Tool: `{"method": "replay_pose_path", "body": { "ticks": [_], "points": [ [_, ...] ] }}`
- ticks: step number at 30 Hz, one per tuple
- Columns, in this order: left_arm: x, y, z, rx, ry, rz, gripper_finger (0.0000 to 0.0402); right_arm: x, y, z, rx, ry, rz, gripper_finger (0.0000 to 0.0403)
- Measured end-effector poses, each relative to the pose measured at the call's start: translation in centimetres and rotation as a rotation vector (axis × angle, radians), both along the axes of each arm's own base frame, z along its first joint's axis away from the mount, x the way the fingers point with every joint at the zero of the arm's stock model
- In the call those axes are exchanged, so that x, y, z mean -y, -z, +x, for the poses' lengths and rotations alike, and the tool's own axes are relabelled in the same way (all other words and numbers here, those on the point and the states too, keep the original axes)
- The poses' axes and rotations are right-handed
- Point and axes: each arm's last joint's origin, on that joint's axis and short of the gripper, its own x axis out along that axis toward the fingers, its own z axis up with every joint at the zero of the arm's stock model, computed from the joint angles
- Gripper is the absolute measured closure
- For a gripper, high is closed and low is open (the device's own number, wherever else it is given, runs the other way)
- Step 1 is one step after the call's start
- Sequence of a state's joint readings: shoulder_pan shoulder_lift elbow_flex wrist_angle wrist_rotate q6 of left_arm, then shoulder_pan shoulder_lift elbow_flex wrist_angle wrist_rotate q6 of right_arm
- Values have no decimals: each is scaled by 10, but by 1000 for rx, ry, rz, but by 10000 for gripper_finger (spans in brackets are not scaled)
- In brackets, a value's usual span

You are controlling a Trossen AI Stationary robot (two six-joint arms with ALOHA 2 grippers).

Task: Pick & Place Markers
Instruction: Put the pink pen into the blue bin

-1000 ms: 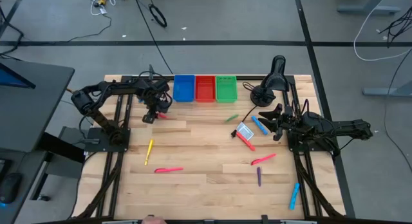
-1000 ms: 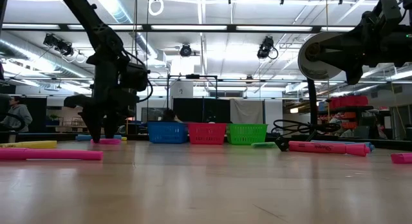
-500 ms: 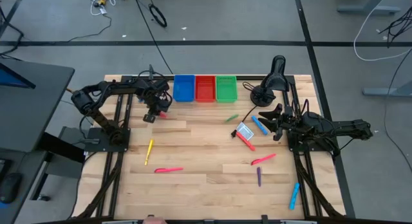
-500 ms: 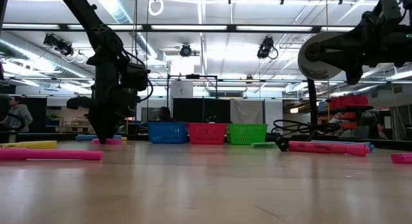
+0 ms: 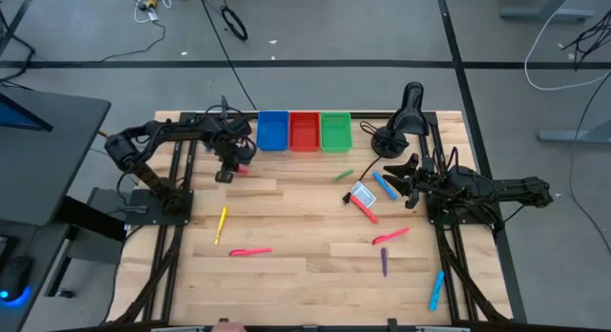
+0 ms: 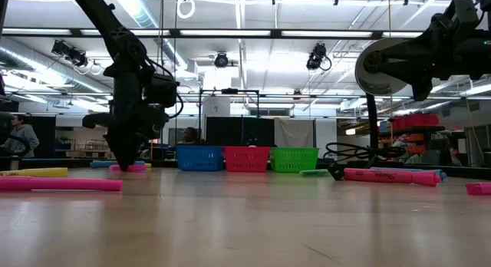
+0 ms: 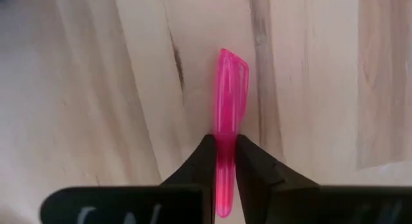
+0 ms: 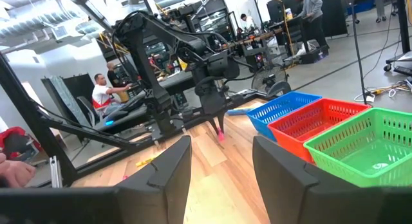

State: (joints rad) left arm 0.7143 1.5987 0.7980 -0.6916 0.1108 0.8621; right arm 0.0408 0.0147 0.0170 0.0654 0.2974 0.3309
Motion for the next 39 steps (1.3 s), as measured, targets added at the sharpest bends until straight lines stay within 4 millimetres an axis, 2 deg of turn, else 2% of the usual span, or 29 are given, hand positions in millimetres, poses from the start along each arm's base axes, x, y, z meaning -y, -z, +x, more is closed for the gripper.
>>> {"method": "replay_pose_path", "body": {
  "ticks": [11, 24, 39],
  "points": [
    [-1, -32, 6, 16, -336, -18, 364, 0, 0, 0, 0, 0, 0, 237],
    [-9, -79, 30, 91, -694, -45, 364, 0, 0, 0, 1, 0, 0, 237],
    [-7, -131, 36, 108, -1118, -101, 364, 0, 0, 0, 0, 0, 0, 237]
  ]
}}
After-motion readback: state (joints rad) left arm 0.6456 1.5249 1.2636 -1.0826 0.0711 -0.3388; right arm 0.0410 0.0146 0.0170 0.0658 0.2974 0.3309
